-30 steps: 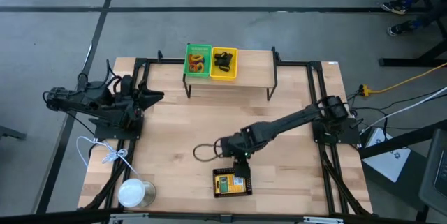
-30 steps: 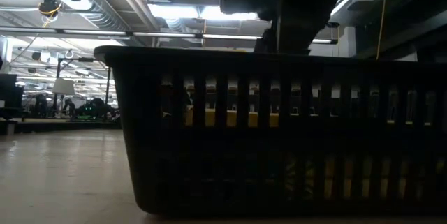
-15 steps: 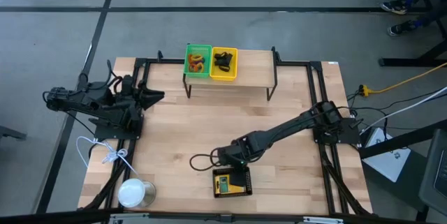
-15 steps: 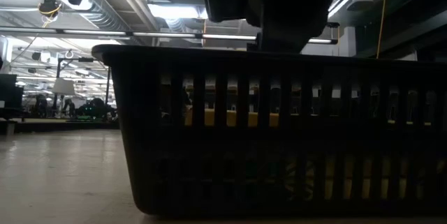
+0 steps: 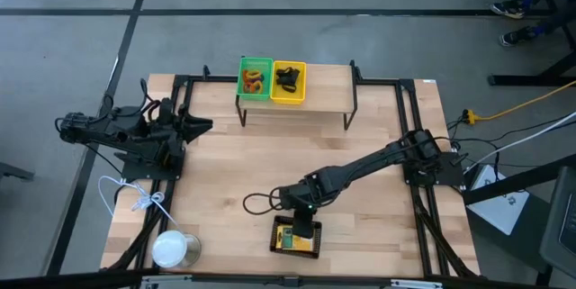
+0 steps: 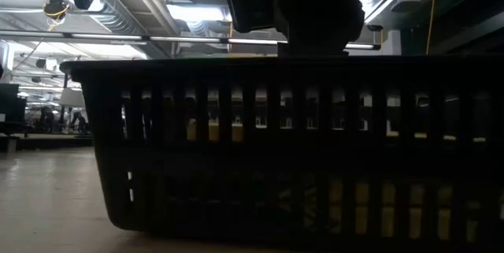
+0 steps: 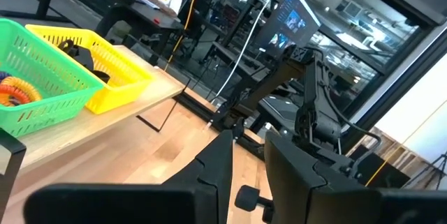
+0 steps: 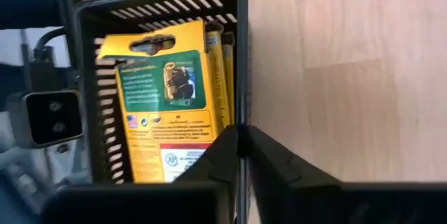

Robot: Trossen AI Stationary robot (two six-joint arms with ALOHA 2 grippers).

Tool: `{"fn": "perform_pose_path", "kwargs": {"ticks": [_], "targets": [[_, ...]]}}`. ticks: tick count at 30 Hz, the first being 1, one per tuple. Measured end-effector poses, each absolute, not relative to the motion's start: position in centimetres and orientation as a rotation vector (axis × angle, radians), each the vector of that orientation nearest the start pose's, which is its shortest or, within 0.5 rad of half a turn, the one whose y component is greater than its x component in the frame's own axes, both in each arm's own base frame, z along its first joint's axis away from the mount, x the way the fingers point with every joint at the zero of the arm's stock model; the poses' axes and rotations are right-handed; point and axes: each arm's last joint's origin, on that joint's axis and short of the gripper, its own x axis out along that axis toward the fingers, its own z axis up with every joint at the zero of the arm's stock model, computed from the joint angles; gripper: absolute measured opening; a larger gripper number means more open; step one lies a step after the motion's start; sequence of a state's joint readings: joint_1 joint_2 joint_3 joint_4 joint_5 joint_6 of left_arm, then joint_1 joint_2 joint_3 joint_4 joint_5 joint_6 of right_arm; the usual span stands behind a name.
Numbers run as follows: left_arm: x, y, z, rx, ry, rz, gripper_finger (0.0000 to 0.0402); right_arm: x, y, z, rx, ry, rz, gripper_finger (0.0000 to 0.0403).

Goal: Pick & Place Office Desk Supplies
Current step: Put the black basket on the shelf

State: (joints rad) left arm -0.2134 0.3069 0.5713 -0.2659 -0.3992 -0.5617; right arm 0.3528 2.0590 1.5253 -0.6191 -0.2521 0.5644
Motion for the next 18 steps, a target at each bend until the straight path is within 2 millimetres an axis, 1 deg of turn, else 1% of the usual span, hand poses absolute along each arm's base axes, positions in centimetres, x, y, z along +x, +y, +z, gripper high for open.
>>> {"fn": "perform_pose_path", "kwargs": {"ticks": [6,8,10,13,15,18], "targets": [[8.41,-0.67,30.43,-0.557,-0.044,0.184,0.0082,39.55,15.34,17.62,0.451,1.287,0.175,0.0153],[8.41,-0.67,30.43,-0.557,-0.043,0.183,0.0082,39.58,15.26,17.61,0.456,1.287,0.170,0.0183],[8.41,-0.67,30.43,-0.557,-0.043,0.183,0.0082,39.59,15.20,17.60,0.454,1.286,0.168,0.0200],[8.41,-0.67,30.42,-0.557,-0.043,0.184,0.0082,39.58,15.13,17.57,0.448,1.281,0.136,0.0198],[8.41,-0.67,30.40,-0.556,-0.041,0.184,0.0082,39.57,15.14,17.56,0.449,1.281,0.131,0.0178],[8.40,-0.67,30.22,-0.550,-0.023,0.190,0.0082,39.62,15.13,17.41,0.452,1.282,0.119,0.0138]]}}
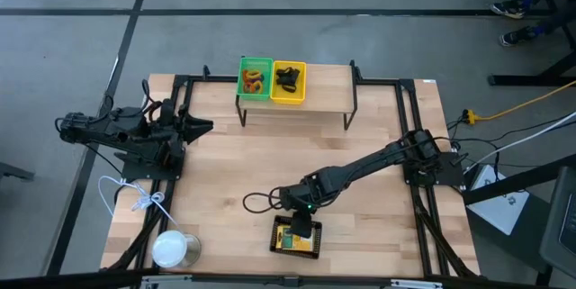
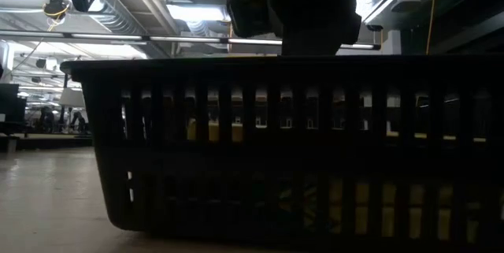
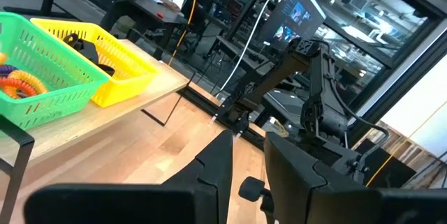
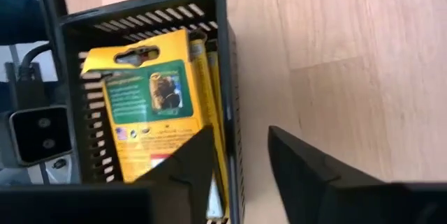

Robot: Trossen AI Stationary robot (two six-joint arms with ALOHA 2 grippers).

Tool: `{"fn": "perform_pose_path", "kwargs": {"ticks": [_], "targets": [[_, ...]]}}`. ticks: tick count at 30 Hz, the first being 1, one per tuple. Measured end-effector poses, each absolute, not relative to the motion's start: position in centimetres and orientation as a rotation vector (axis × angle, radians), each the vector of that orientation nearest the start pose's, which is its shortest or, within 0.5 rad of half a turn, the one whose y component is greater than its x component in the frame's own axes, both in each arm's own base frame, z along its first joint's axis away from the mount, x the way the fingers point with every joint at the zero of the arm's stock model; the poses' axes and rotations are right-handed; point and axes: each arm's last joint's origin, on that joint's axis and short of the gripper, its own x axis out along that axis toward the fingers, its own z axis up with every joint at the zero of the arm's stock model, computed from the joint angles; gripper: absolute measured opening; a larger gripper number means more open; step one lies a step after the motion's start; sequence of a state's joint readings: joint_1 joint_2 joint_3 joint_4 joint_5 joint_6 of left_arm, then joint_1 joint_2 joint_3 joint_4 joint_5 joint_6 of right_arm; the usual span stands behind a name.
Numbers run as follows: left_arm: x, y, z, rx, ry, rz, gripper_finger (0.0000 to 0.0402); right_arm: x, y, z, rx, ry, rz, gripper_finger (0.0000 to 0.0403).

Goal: Pick & Place Office Desk Supplies
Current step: Put the black basket on the shelf

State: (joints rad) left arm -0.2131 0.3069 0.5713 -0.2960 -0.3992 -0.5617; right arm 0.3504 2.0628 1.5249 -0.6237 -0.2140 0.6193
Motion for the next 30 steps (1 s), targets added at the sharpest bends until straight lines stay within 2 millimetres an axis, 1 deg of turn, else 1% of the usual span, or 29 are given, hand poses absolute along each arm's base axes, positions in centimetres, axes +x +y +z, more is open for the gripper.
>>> {"fn": "perform_pose_path", "kwargs": {"ticks": [2,5,12,16,22,24,26,28,30], "targets": [[8.4,-0.7,30.2,-0.549,-0.019,0.191,0.0082,39.6,15.1,17.1,0.452,1.292,0.113,0.0114],[8.4,-0.7,30.2,-0.549,-0.019,0.190,0.0082,39.8,15.2,16.7,0.456,1.294,0.121,0.0089],[8.4,-0.7,30.2,-0.549,-0.019,0.190,0.0082,39.8,15.2,15.8,0.454,1.324,0.112,0.0057],[8.4,-0.7,30.2,-0.549,-0.019,0.191,0.0082,39.9,15.0,15.8,0.459,1.316,0.077,0.0013],[8.4,-0.7,30.2,-0.549,-0.017,0.191,0.0082,40.1,14.3,16.0,0.545,1.318,0.020,0.0008],[8.4,-0.7,30.2,-0.548,-0.017,0.191,0.0082,40.1,14.1,16.6,0.579,1.305,0.000,0.0008],[8.4,-0.7,30.2,-0.548,-0.017,0.191,0.0082,40.0,13.8,17.9,0.630,1.272,-0.032,0.0008],[8.4,-0.7,30.2,-0.543,-0.016,0.191,0.0082,39.8,13.3,19.8,0.698,1.216,-0.067,0.0008],[8.4,-0.7,30.2,-0.533,-0.016,0.191,0.0082,39.4,12.5,22.1,0.750,1.144,-0.112,0.0007]]}}
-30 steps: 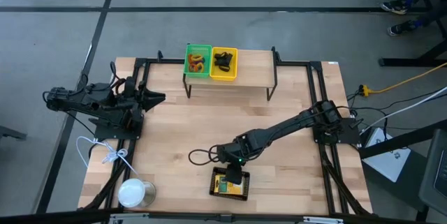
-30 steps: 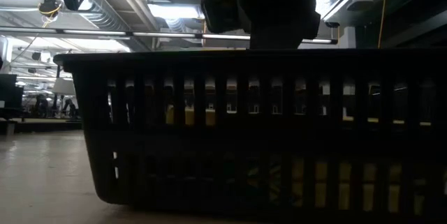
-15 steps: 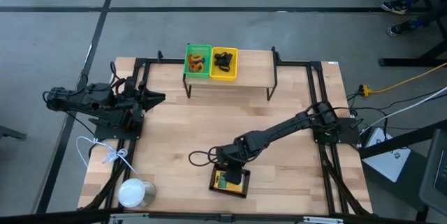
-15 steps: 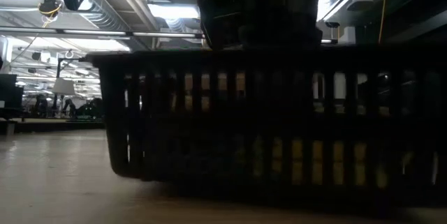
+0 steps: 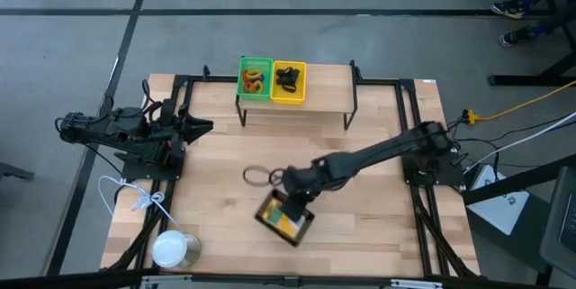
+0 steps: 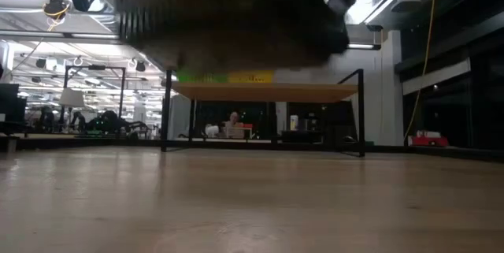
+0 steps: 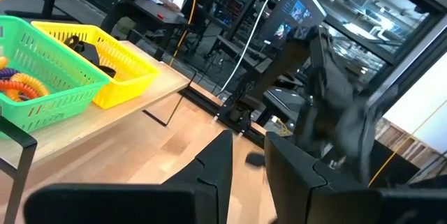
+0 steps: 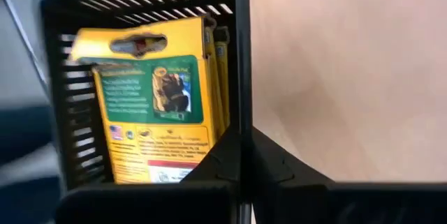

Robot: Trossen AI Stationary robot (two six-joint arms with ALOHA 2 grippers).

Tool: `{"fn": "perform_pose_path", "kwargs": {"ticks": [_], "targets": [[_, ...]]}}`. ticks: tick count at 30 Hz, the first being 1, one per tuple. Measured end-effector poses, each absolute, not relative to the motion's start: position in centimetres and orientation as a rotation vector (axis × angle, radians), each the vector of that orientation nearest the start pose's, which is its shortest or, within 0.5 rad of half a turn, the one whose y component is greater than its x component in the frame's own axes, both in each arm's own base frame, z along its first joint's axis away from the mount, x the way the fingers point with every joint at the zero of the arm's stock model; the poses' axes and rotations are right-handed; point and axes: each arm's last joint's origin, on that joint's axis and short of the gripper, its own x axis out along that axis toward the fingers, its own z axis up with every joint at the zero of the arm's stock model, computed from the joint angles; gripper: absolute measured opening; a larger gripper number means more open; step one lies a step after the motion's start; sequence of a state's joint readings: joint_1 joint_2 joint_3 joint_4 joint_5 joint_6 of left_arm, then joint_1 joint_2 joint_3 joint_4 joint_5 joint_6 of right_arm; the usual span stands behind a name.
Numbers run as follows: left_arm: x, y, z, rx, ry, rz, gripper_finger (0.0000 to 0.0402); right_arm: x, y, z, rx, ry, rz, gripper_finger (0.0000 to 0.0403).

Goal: Pick & Place Office Desk Supplies
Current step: Put the black basket on the shelf

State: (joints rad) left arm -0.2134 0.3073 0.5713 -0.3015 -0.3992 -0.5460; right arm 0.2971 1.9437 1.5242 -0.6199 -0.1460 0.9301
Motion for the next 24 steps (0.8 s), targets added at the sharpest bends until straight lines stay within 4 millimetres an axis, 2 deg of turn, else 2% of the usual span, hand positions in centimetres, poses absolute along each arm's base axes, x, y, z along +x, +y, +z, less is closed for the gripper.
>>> {"fn": "perform_pose_path", "kwargs": {"ticks": [5,9,12,15,19,24], "targets": [[8.4,-0.7,30.2,-0.525,-0.016,0.188,0.0082,37.3,9.8,29.2,0.896,0.874,-0.240,0.0007],[8.4,-0.7,30.2,-0.523,-0.011,0.169,0.0082,34.4,6.5,34.8,1.000,0.613,-0.367,0.0007],[8.4,-0.8,30.2,-0.524,-0.006,0.152,0.0082,31.8,3.5,37.6,1.015,0.487,-0.472,0.0007],[8.4,-0.8,30.2,-0.514,-0.001,0.135,0.0082,29.2,0.6,39.0,1.027,0.455,-0.589,0.0007],[8.4,-0.9,30.2,-0.505,0.005,0.115,0.0082,26.7,-3.5,39.4,1.036,0.496,-0.701,0.0007],[8.4,-0.9,30.2,-0.502,0.006,0.113,0.0082,25.1,-8.1,39.3,1.094,0.531,-0.744,0.0007]]}}
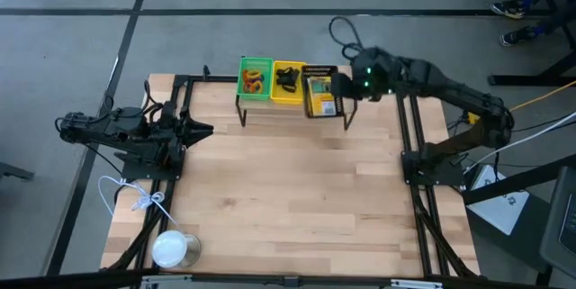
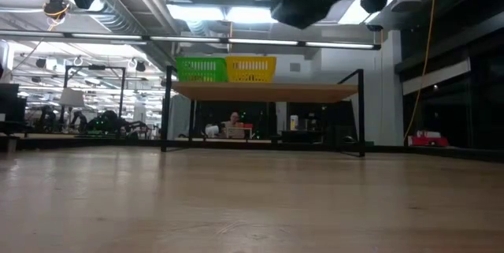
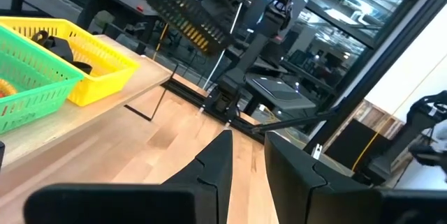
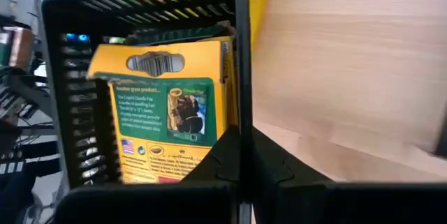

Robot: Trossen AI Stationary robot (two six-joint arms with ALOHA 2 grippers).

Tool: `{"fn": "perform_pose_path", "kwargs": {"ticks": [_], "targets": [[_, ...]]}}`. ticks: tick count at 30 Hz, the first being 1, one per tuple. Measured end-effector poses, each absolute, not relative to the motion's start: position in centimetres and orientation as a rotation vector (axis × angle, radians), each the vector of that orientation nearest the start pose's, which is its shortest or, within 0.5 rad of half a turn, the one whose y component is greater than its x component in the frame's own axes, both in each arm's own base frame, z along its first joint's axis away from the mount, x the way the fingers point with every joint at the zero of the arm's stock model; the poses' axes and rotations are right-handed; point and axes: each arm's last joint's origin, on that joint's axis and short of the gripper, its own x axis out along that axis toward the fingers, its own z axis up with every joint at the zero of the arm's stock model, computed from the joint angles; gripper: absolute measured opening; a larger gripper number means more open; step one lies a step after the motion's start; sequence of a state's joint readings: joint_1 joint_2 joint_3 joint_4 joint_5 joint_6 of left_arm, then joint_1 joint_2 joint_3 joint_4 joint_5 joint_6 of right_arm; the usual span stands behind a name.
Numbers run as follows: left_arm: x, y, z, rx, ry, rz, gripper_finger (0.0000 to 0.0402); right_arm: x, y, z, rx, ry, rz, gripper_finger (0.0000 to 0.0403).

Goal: Pick & Place Office Desk Supplies
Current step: Put the black basket on the shelf

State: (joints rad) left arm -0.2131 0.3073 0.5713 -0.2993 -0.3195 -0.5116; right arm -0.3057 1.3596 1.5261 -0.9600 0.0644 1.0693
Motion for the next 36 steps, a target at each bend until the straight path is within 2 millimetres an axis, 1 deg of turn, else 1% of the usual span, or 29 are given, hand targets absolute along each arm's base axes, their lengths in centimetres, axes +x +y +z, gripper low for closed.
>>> {"fn": "perform_pose_path", "kwargs": {"ticks": [3,6,8,11,16,21,29,33,36], "targets": [[8.4,-0.9,30.2,-0.502,0.006,0.113,0.0082,24.3,-10.5,38.8,1.149,0.571,-0.765,0.0007],[8.4,-0.9,30.2,-0.502,0.006,0.112,0.0082,23.2,-12.5,37.7,1.189,0.660,-0.838,0.0007],[8.4,-0.9,30.2,-0.502,0.006,0.113,0.0082,22.5,-13.6,37.1,1.197,0.701,-0.893,0.0007],[8.4,-0.9,30.2,-0.502,0.006,0.113,0.0082,21.8,-14.9,36.8,1.214,0.711,-0.927,0.0007],[8.4,-0.9,30.2,-0.502,0.006,0.115,0.0082,21.7,-16.7,36.4,1.226,0.676,-0.954,0.0007],[8.4,-0.9,30.2,-0.502,0.004,0.120,0.0082,22.4,-18.2,34.8,1.229,0.730,-0.978,0.0007],[8.4,-0.8,30.2,-0.518,-0.002,0.139,0.0082,24.9,-20.6,32.3,1.212,0.729,-0.967,0.0007],[8.4,-0.8,30.2,-0.525,-0.003,0.141,0.0082,25.2,-21.3,31.4,1.219,0.754,-0.976,0.0007],[8.4,-0.8,30.2,-0.528,-0.003,0.141,0.0082,25.0,-21.5,31.4,1.213,0.753,-0.986,0.0007]]}}
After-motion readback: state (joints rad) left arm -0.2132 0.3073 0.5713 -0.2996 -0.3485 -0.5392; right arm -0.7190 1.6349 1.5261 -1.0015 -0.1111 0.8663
